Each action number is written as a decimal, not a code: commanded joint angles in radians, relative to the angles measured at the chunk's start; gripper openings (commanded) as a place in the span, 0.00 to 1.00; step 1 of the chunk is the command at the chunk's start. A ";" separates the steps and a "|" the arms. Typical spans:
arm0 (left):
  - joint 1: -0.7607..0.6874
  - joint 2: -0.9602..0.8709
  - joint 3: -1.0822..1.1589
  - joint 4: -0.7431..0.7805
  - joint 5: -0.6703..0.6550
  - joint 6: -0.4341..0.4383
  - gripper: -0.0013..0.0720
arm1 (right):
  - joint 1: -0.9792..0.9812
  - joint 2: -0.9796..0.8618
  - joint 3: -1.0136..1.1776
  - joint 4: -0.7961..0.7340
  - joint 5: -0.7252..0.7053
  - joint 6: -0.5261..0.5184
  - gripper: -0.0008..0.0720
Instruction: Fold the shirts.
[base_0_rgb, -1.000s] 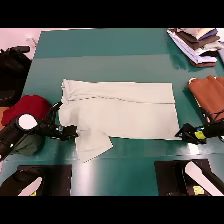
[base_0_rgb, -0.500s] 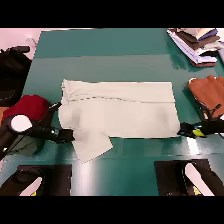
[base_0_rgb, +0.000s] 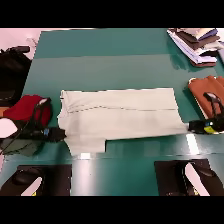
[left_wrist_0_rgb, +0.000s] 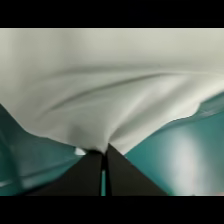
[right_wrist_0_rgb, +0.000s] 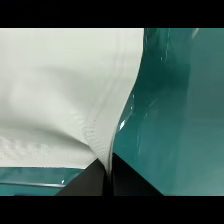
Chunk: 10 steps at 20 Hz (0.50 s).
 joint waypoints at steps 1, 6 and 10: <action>0.001 -0.138 0.121 0.173 0.167 0.010 0.05 | 0.082 -0.181 0.165 -0.011 -0.074 0.034 0.04; 0.057 -0.468 0.390 0.214 0.298 0.010 0.05 | 0.180 -0.535 0.466 -0.010 -0.091 0.079 0.04; 0.092 -0.681 0.566 0.160 0.323 0.105 0.05 | 0.220 -0.709 0.625 -0.010 -0.095 0.092 0.04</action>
